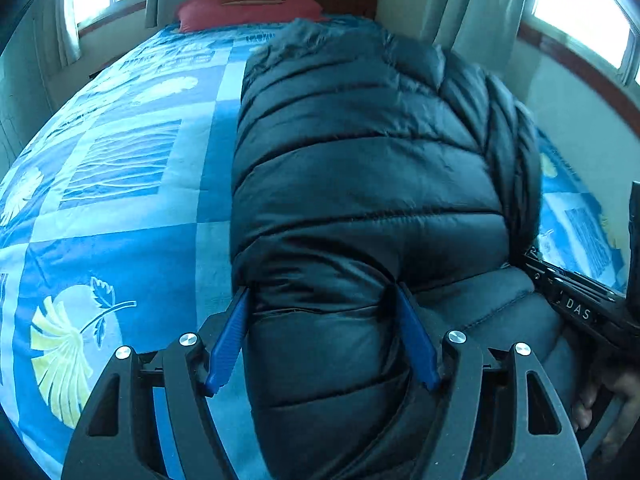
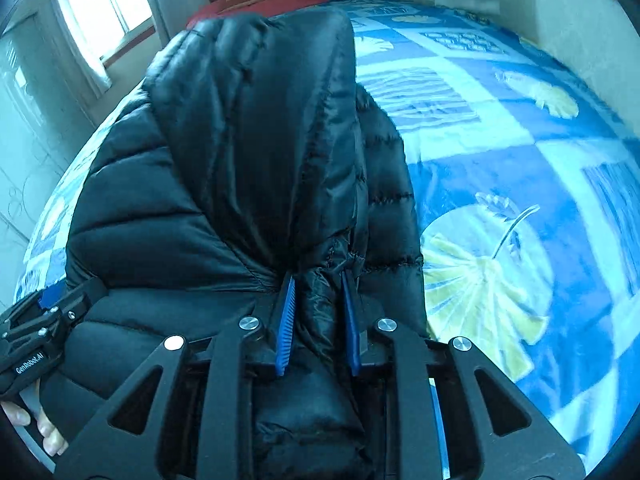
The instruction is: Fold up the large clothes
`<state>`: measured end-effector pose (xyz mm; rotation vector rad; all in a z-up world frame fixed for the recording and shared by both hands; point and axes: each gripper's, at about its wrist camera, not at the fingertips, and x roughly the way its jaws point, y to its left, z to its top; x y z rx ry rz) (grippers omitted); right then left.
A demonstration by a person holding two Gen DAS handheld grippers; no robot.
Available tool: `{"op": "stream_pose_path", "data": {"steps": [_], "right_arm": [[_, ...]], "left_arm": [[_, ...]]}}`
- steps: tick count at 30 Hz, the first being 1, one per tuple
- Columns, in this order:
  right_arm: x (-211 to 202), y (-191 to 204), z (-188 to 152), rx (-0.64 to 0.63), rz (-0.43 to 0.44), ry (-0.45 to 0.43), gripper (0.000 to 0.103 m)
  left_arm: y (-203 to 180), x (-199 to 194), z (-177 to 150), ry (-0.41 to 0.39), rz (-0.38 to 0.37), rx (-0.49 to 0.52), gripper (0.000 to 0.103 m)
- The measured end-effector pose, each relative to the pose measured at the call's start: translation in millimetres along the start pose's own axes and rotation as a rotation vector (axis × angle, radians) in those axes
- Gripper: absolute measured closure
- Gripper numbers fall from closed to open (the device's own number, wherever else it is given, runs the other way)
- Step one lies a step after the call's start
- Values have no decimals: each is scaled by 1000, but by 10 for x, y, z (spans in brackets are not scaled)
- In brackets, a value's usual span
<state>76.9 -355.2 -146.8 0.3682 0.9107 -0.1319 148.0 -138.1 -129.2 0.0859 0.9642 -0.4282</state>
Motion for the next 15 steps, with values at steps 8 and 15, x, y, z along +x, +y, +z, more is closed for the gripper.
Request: {"op": "stream_pose_path", "data": {"steps": [8, 15], "right_arm": [[-339, 53, 31, 23, -19, -50, 63], [-1017, 351, -114, -74, -52, -189, 68]], "left_arm": [[71, -202, -19, -35, 3, -10, 34], [131, -659, -174, -149, 25, -36, 34]]}}
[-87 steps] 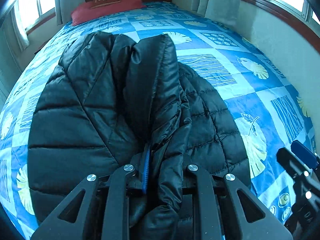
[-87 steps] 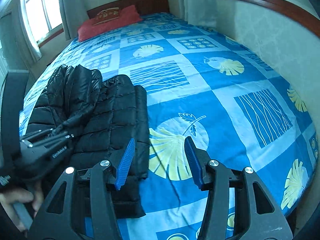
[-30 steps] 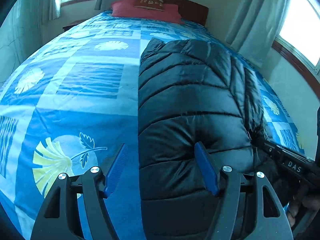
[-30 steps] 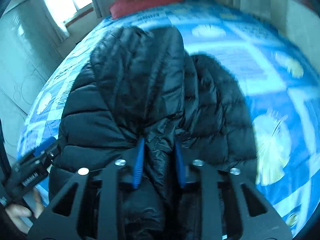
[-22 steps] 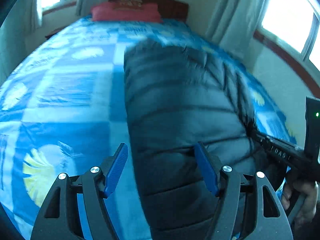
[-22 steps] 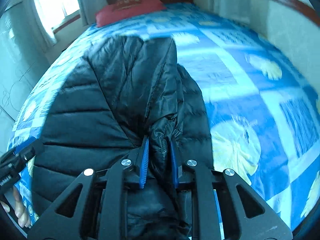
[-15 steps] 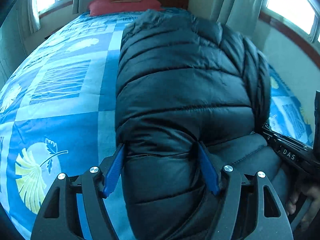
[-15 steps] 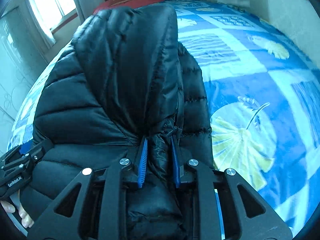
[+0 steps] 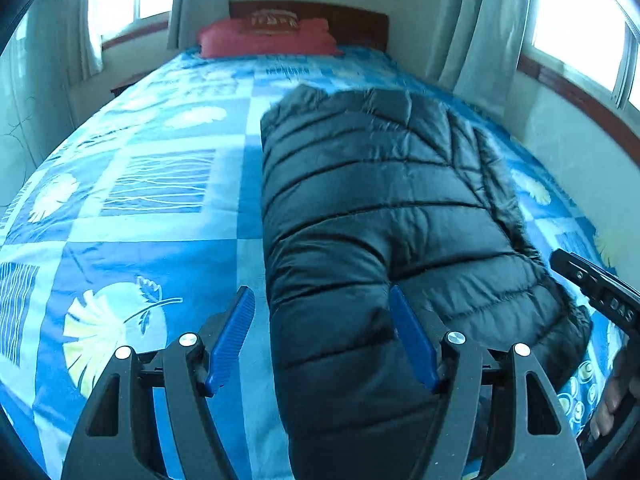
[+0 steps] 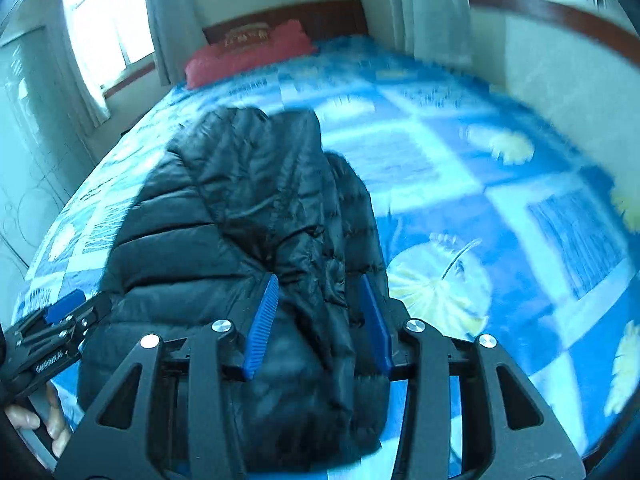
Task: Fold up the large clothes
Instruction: 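Fold that side over the jacket with the right tool and open it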
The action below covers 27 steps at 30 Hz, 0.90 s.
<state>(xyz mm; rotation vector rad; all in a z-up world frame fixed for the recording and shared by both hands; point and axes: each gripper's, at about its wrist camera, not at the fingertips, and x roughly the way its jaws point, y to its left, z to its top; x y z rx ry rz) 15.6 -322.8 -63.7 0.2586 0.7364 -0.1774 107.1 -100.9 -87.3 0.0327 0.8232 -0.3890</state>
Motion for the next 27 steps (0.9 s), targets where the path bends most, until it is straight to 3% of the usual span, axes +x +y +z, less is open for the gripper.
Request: {"op": "stream_pose_path", "data": {"steps": [3, 7, 13, 17, 20, 24, 27], "right_arm": [[-54, 111, -104, -41, 75, 20, 69], [354, 54, -385, -93, 24, 161, 68], [482, -58, -440, -40, 47, 182, 67], [333, -23, -291, -31, 25, 186, 67], [97, 82, -63, -43, 28, 135, 67], [-40, 217, 315, -62, 55, 59, 65], [50, 298, 674, -64, 74, 11, 65]], "left_arm": [[-16, -18, -70, -2, -24, -10, 34], [-49, 331, -164, 96, -53, -8, 34], [-192, 452, -163, 107, -18, 47, 33], [-120, 310, -157, 94, -43, 50, 34], [-27, 125, -94, 94, -74, 9, 34], [87, -191, 160, -6, -77, -12, 34], [131, -165, 452, -54, -59, -17, 34]]}}
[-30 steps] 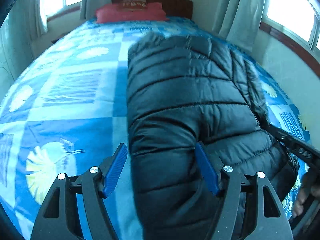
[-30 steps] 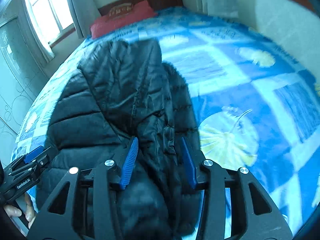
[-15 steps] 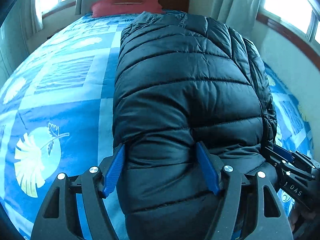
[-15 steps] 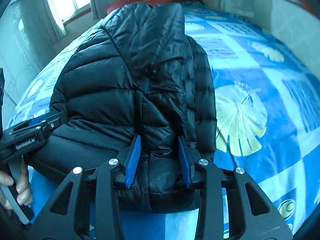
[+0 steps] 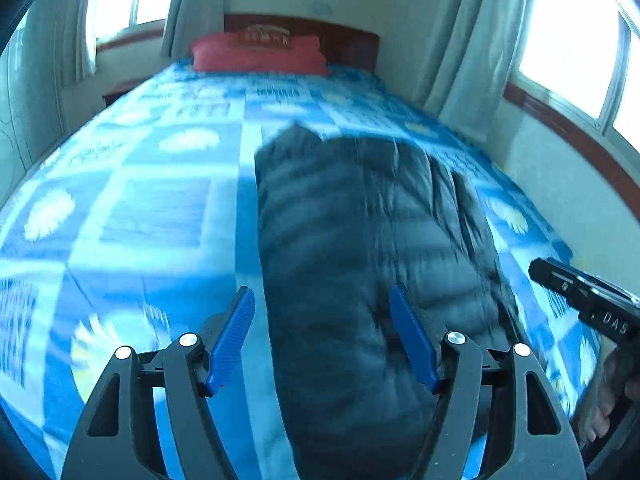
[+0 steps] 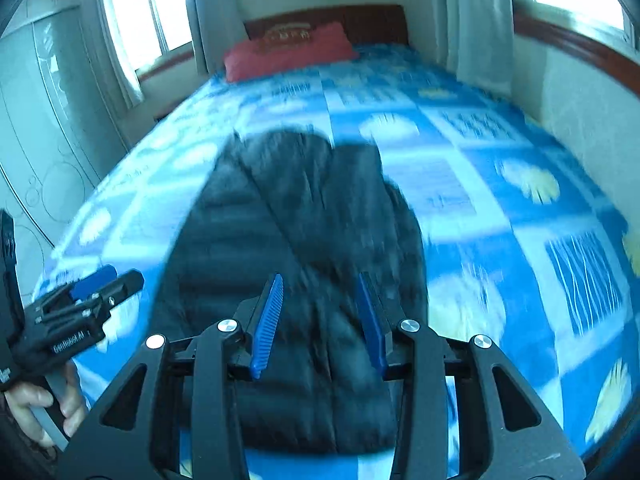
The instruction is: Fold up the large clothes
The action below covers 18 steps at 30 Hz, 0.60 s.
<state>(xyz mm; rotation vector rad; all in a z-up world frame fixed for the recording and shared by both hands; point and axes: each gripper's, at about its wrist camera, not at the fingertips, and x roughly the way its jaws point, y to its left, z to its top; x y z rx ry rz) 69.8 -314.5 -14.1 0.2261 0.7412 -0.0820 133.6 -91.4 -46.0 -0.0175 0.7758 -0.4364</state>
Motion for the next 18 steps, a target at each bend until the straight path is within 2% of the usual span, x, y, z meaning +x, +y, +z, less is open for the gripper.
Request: {"op": "stream_pose_path", "data": {"steps": [3, 6, 9, 13, 18], "right_arm": [[277, 36, 306, -16, 20, -21, 65], [667, -12, 423, -18, 0, 2, 65], [1015, -140, 377, -7, -68, 44, 65], [1344, -342, 188, 4, -60, 88, 65], [1574, -438, 37, 12, -67, 86, 65]], "left_arm": [[28, 235, 263, -26, 23, -18, 34], [14, 571, 401, 3, 36, -8, 34], [-17, 851, 402, 72, 26, -13, 34], [-66, 1159, 338, 132, -5, -38, 32], [-161, 1430, 310, 180, 26, -19, 27]]}}
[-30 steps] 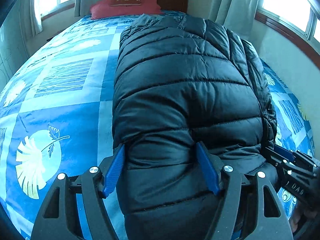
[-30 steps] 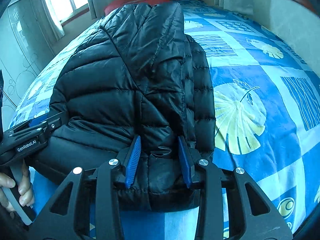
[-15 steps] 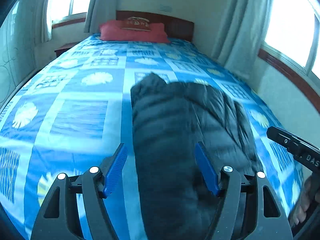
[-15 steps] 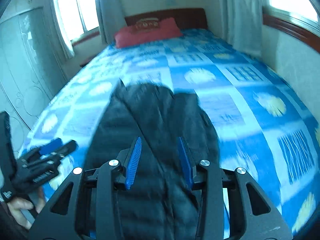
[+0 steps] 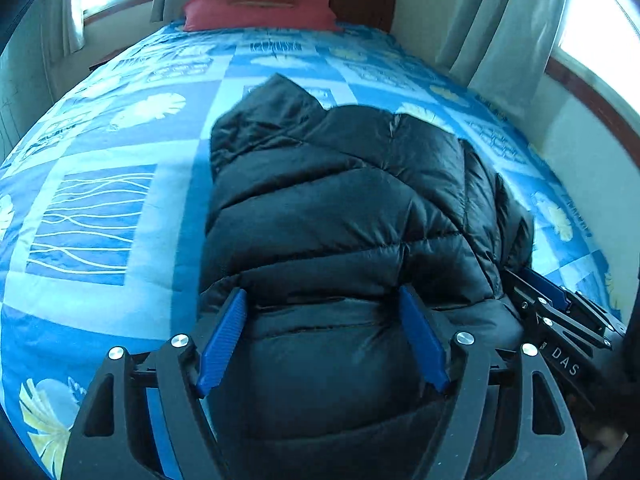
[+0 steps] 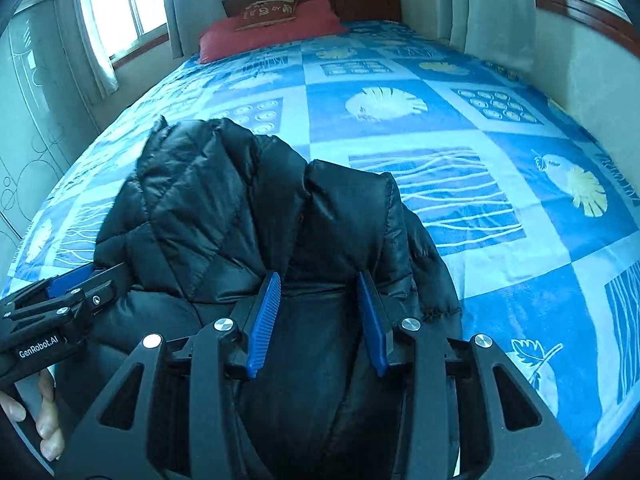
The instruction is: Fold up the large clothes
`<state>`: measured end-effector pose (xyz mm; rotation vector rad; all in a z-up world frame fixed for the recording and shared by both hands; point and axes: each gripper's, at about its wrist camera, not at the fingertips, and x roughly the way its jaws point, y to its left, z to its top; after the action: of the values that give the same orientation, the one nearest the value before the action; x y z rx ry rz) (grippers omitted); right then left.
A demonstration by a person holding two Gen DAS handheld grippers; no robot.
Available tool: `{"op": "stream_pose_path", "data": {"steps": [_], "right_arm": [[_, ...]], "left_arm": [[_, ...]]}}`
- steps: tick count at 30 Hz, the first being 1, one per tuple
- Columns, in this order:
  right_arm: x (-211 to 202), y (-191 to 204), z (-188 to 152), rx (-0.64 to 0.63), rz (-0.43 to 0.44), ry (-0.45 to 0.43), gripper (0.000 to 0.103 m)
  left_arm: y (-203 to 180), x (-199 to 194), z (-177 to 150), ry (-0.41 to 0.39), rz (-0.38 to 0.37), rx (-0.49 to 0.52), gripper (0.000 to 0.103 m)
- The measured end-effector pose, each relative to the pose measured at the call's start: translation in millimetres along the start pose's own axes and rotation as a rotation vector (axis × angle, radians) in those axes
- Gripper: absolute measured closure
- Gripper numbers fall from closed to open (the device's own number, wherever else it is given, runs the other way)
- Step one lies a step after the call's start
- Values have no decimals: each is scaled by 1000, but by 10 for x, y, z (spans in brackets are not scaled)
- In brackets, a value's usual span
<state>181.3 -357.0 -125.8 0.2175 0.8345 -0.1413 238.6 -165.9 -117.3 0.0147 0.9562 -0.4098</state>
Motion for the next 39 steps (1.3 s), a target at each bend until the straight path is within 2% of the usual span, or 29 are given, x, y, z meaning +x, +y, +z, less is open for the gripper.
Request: {"op": "stream_pose_path", "data": {"steps": [6, 15, 29, 39], "right_arm": [[154, -22, -38, 18, -25, -16, 65], [246, -2, -82, 8, -59, -35, 65], [171, 81, -88, -17, -97, -52, 65], [-28, 94, -62, -27, -81, -79, 61]], "left_arm": [[-49, 207, 6, 16, 29, 4, 24], [-12, 329, -36, 4, 21, 0, 23], [-59, 287, -64, -5, 41, 10, 22], [-10, 142, 30, 4, 18, -2, 22]]}}
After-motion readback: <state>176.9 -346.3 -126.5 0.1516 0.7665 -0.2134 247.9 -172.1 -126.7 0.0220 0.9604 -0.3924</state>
